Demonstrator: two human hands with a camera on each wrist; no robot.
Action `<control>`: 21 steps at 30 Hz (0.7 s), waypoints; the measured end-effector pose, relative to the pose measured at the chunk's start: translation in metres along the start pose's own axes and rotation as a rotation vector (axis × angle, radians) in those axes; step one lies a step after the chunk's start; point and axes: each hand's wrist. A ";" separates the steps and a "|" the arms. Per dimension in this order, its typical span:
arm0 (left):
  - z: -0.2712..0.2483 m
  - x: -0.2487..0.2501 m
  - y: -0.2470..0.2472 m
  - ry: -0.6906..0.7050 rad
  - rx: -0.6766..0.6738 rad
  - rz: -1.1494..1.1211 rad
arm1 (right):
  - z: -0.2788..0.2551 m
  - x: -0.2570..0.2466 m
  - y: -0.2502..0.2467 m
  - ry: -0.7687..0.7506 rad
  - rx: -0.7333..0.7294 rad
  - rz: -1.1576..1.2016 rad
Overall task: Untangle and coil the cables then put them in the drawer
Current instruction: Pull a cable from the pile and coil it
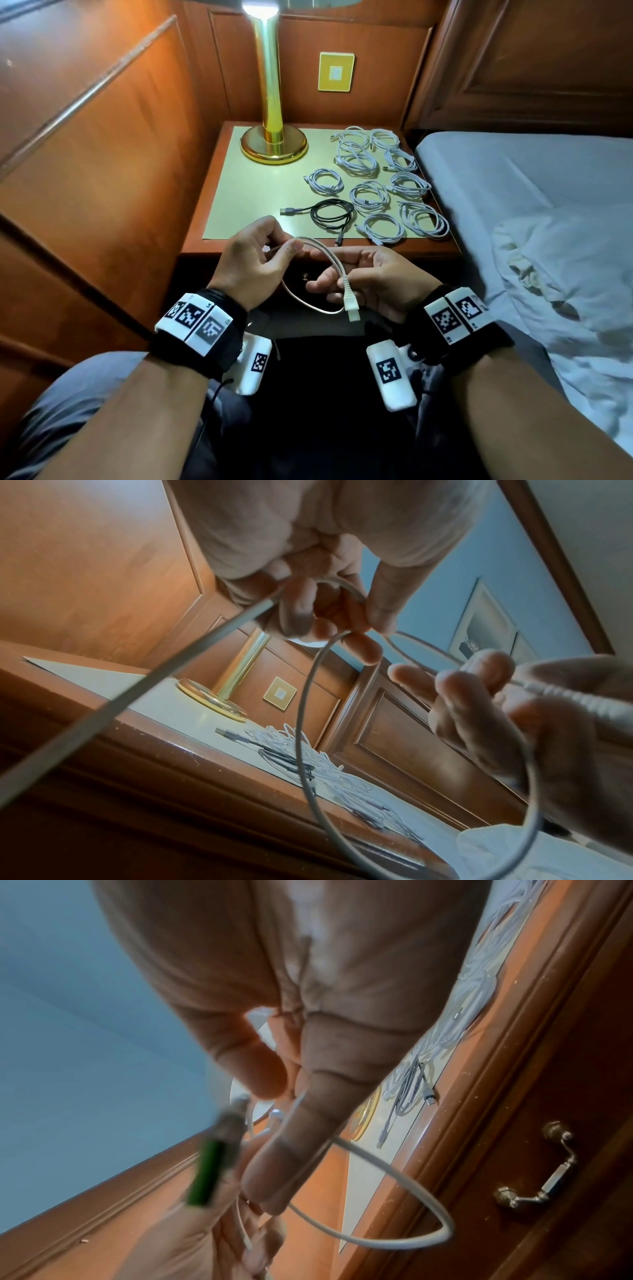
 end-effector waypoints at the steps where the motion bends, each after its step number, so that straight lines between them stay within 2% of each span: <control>1: 0.000 -0.001 0.000 0.002 -0.006 -0.016 | 0.001 -0.002 0.001 0.024 0.010 0.019; 4: 0.000 -0.001 0.000 0.004 -0.014 -0.053 | 0.000 -0.005 0.000 0.052 0.013 0.065; 10: 0.002 0.001 -0.004 0.005 0.001 -0.075 | -0.005 -0.004 0.001 -0.017 -0.027 0.022; 15: 0.002 -0.002 -0.005 0.022 0.010 -0.094 | -0.002 -0.007 -0.004 0.068 -0.110 0.157; 18: 0.002 0.003 -0.006 0.039 0.016 -0.102 | -0.003 -0.005 -0.003 0.012 -0.117 0.088; 21: 0.004 0.005 -0.006 0.050 0.015 -0.100 | -0.004 -0.002 0.001 -0.030 -0.062 0.016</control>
Point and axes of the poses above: each hand's wrist, its own z-axis towards the middle knuckle, its own y-axis out of the palm, x = y × z, and after that the axes turned 4 degrees about -x, right-handed
